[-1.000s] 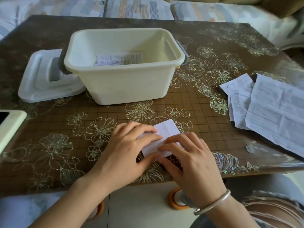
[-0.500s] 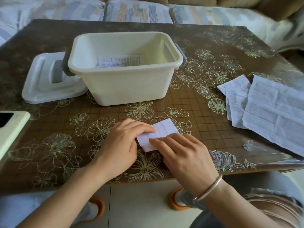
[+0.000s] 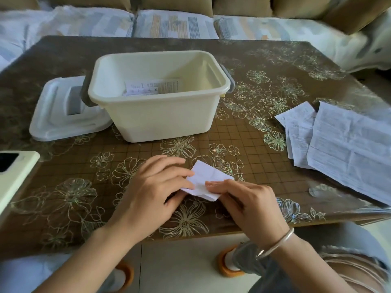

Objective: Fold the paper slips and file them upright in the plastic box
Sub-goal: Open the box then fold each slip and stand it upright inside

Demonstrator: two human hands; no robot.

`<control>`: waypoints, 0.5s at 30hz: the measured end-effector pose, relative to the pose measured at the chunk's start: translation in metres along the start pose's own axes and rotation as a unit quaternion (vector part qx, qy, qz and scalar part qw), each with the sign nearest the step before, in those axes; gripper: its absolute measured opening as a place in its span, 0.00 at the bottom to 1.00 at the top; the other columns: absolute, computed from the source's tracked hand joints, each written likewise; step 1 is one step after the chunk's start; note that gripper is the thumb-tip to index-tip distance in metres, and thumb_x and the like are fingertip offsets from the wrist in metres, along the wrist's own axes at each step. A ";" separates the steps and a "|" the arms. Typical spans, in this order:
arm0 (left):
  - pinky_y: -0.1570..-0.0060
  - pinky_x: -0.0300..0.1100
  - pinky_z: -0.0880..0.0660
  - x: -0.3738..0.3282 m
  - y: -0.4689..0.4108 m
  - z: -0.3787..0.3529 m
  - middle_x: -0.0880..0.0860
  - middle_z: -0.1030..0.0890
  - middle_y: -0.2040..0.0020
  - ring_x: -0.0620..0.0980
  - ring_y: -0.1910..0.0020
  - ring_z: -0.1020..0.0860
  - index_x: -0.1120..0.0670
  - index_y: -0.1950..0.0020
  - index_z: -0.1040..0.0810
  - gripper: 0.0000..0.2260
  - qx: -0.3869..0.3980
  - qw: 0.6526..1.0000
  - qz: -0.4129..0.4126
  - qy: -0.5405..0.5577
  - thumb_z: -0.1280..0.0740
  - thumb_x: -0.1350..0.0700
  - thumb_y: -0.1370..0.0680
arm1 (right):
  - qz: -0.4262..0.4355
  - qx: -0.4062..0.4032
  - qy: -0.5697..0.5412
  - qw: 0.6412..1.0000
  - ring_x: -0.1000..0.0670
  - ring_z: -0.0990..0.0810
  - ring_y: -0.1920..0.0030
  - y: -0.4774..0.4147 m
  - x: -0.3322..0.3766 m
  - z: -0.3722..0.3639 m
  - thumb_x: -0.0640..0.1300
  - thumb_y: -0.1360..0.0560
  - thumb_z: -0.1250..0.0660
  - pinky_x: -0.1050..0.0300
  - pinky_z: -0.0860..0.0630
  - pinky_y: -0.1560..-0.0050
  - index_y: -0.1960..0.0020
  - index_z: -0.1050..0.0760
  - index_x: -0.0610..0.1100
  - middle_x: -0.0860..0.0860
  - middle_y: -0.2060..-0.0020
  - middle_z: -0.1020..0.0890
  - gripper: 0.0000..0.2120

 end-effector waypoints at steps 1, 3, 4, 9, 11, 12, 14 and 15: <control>0.36 0.51 0.31 -0.005 -0.001 0.002 0.45 0.16 0.47 0.50 0.40 0.22 0.52 0.54 0.15 0.04 -0.011 1.000 -0.022 -0.004 0.27 0.60 0.27 | -0.003 0.008 -0.003 1.000 0.59 0.18 0.51 0.000 -0.005 0.001 0.43 0.26 0.36 0.68 0.24 0.52 0.50 0.18 0.49 0.59 0.53 0.16 0.09; 0.37 0.51 0.30 -0.014 0.001 0.004 0.45 0.16 0.52 0.51 0.43 0.21 0.53 0.56 0.15 0.03 -0.020 0.999 -0.040 -0.003 0.29 0.57 0.24 | 0.003 0.017 0.001 1.000 0.54 0.19 0.47 0.002 -0.012 0.003 0.40 0.27 0.33 0.57 0.21 0.50 0.51 0.19 0.48 0.57 0.49 0.17 0.07; 0.37 0.51 0.30 -0.018 0.002 0.003 0.45 0.16 0.54 0.50 0.46 0.21 0.53 0.57 0.15 0.03 -0.020 0.999 -0.039 -0.001 0.29 0.57 0.24 | 0.010 0.019 0.007 1.000 0.52 0.20 0.48 0.004 -0.014 0.003 0.39 0.27 0.32 0.55 0.22 0.51 0.53 0.19 0.47 0.56 0.49 0.18 0.06; 0.43 0.49 0.28 -0.027 0.010 0.001 0.46 0.21 0.61 0.49 0.53 0.23 0.53 0.59 0.17 0.06 -0.052 0.998 0.042 0.001 0.31 0.54 0.24 | 0.014 0.004 0.030 0.999 0.51 0.27 0.55 0.009 -0.014 0.006 0.47 0.25 0.35 0.58 0.27 0.56 0.56 0.19 0.45 0.55 0.56 0.21 0.08; 0.50 0.46 0.28 -0.024 0.013 0.000 0.47 0.24 0.61 0.48 0.55 0.26 0.53 0.59 0.18 0.07 -0.072 0.992 0.104 -0.004 0.33 0.53 0.25 | 0.000 -0.003 0.030 1.000 0.53 0.29 0.57 0.009 -0.014 0.005 0.48 0.24 0.36 0.60 0.29 0.58 0.57 0.20 0.44 0.57 0.59 0.23 0.09; 0.51 0.45 0.29 -0.022 0.015 0.000 0.47 0.25 0.61 0.47 0.56 0.27 0.53 0.58 0.18 0.08 -0.082 0.987 0.137 -0.007 0.34 0.51 0.25 | -0.016 -0.013 0.023 1.000 0.53 0.29 0.58 0.009 -0.015 0.006 0.49 0.24 0.36 0.62 0.29 0.58 0.57 0.21 0.45 0.59 0.61 0.25 0.10; 0.52 0.44 0.31 -0.019 0.018 -0.001 0.45 0.26 0.61 0.47 0.57 0.28 0.53 0.55 0.19 0.09 -0.094 0.977 0.189 -0.013 0.35 0.49 0.26 | -0.064 -0.047 0.007 0.997 0.55 0.26 0.58 0.008 -0.017 0.010 0.52 0.25 0.37 0.64 0.28 0.60 0.50 0.21 0.47 0.64 0.61 0.27 0.11; 0.52 0.45 0.31 -0.017 0.019 -0.003 0.44 0.27 0.62 0.47 0.58 0.29 0.52 0.53 0.20 0.10 -0.094 0.974 0.206 -0.014 0.35 0.48 0.27 | -0.085 -0.064 0.004 0.994 0.55 0.25 0.58 0.008 -0.017 0.011 0.54 0.25 0.38 0.64 0.27 0.60 0.47 0.21 0.49 0.66 0.62 0.27 0.13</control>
Point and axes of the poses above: each hand's wrist, its own y-axis away from the middle knuckle, its own z-axis out of the back of the hand, x = y × z, the point moved 6 cm from there along -y, towards the middle knuckle
